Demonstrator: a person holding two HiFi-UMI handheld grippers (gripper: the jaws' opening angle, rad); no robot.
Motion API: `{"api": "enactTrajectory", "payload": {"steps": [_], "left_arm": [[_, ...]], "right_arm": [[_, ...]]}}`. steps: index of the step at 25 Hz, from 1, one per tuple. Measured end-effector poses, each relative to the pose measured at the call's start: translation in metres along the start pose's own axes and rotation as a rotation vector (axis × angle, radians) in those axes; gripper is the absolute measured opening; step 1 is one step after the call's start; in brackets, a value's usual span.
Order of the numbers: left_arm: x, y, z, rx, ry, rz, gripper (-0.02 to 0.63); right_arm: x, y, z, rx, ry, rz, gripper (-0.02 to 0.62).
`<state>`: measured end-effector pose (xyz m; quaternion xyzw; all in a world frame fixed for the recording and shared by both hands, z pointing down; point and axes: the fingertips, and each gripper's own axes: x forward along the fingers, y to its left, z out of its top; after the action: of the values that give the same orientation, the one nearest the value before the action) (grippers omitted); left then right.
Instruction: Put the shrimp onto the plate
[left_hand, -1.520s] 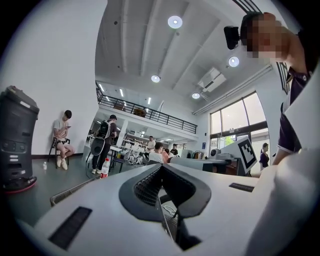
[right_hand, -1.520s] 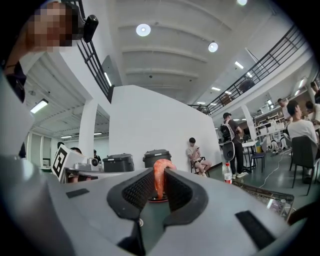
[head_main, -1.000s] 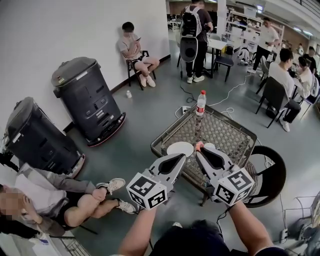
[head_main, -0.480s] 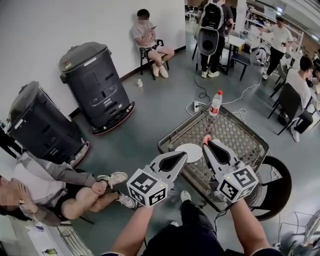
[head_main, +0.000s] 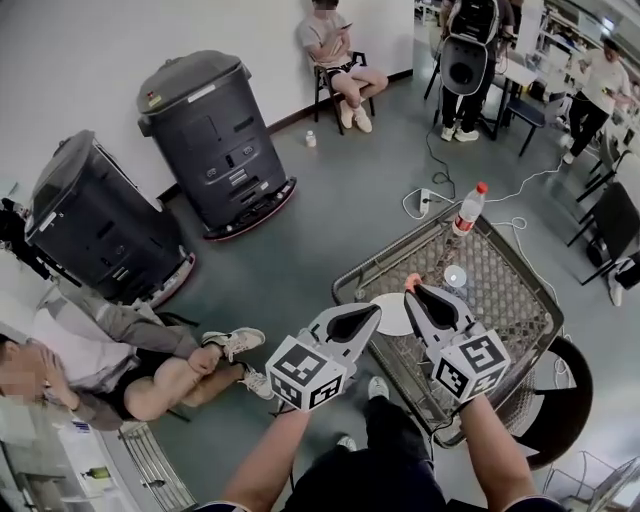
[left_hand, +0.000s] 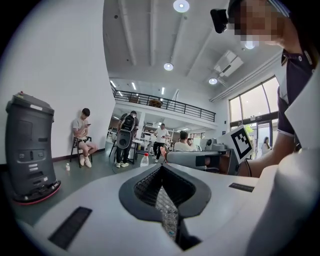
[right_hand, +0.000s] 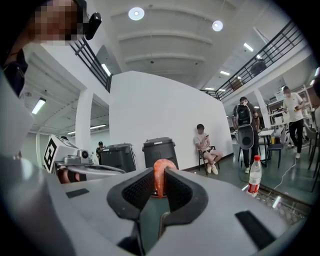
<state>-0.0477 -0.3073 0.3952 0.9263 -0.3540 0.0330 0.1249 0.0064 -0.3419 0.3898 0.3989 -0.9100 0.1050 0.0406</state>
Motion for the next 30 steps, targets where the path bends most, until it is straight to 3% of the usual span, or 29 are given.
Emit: {"api": "enactTrajectory", "payload": {"steps": [11,23,30], "left_arm": [[0.028,0.038,-0.058,-0.087,0.082,0.08,0.009],[0.052,0.061,-0.142,-0.194,0.203,0.108,0.009],[0.058,0.074,-0.186,-0.249,0.239,0.13,0.009]], "right_arm": [[0.042,-0.038,-0.079,-0.032,0.179,0.026,0.061],[0.067,-0.069,-0.191,-0.029,0.413,0.03,0.061],[0.075,-0.086,-0.259,-0.021,0.605,0.024,0.061]]}}
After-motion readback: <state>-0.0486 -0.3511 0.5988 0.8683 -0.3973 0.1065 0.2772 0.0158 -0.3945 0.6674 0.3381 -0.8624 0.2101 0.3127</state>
